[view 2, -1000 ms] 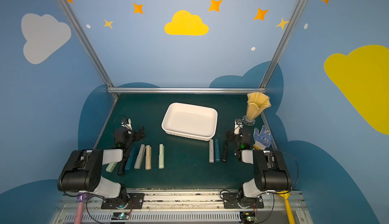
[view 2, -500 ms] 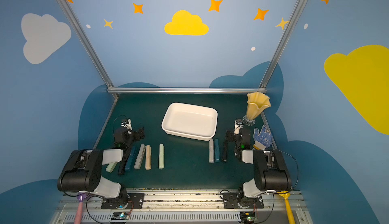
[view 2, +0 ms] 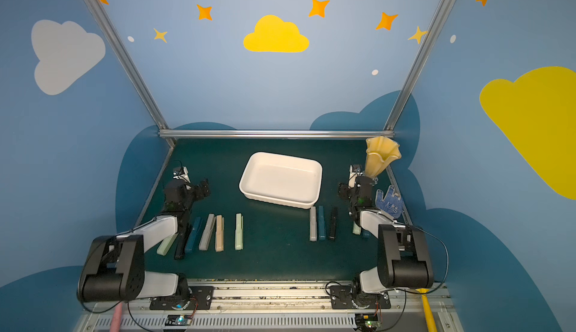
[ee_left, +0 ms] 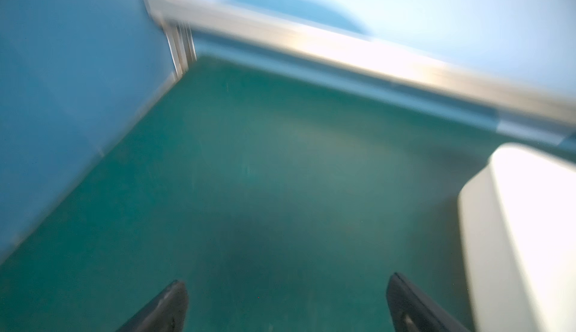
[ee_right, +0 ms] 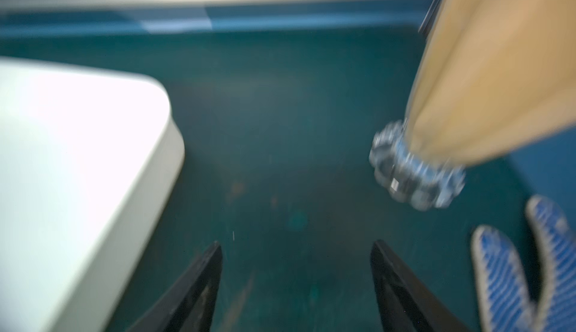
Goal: Put the pruning pliers into the storage box
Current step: Place the pruning pliers in the storage box.
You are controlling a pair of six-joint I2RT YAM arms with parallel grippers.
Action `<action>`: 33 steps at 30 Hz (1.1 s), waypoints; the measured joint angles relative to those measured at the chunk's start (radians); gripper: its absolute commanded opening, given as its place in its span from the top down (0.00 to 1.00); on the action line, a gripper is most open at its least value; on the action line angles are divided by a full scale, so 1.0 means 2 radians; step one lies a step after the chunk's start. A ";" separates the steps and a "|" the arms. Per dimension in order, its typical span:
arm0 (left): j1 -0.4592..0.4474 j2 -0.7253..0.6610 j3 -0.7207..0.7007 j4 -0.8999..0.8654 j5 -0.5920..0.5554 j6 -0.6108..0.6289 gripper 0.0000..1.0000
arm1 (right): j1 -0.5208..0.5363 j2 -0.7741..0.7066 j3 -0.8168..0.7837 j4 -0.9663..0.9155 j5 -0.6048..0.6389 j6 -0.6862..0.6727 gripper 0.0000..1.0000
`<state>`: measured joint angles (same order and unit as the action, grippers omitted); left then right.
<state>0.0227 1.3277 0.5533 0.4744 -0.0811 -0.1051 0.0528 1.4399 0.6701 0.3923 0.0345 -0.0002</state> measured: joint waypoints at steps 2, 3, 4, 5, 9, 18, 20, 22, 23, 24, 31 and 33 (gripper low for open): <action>-0.017 -0.031 0.022 -0.030 -0.028 -0.003 0.03 | 0.009 -0.017 0.040 -0.040 0.000 0.005 0.27; -0.025 -0.041 0.036 -0.048 -0.042 -0.005 0.03 | 0.014 -0.025 0.056 -0.059 0.000 0.011 0.28; -0.034 -0.051 0.054 -0.070 -0.057 -0.008 0.02 | 0.021 -0.031 0.071 -0.080 0.001 0.017 0.28; -0.041 -0.059 0.072 -0.092 -0.071 -0.014 0.00 | 0.027 -0.037 0.086 -0.104 0.001 0.026 0.28; -0.049 -0.098 0.121 -0.168 -0.105 -0.062 0.00 | 0.057 -0.051 0.132 -0.208 0.007 0.062 0.29; -0.026 -0.197 0.076 -0.267 -0.094 -0.105 0.00 | 0.099 -0.175 0.134 -0.422 -0.024 0.161 0.31; -0.026 -0.196 0.081 -0.277 -0.069 -0.092 0.00 | 0.116 -0.206 0.125 -0.460 -0.027 0.190 0.31; -0.029 -0.185 0.093 -0.286 -0.047 -0.080 0.00 | 0.143 -0.230 0.114 -0.491 -0.029 0.216 0.31; -0.031 -0.177 0.101 -0.287 -0.037 -0.076 0.00 | 0.157 -0.241 0.108 -0.505 -0.030 0.229 0.32; -0.035 -0.168 0.106 -0.288 -0.027 -0.071 0.00 | 0.170 -0.248 0.102 -0.517 -0.031 0.242 0.32; -0.072 -0.104 0.122 -0.286 0.040 -0.063 0.05 | 0.261 -0.252 0.041 -0.551 -0.037 0.325 0.34; -0.079 -0.095 0.125 -0.288 0.052 -0.061 0.05 | 0.278 -0.243 0.026 -0.548 -0.040 0.344 0.34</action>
<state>-0.1352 1.1381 0.8032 -0.1024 0.0231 -0.2276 0.6090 0.9543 0.7223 -0.7040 -0.0460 0.6884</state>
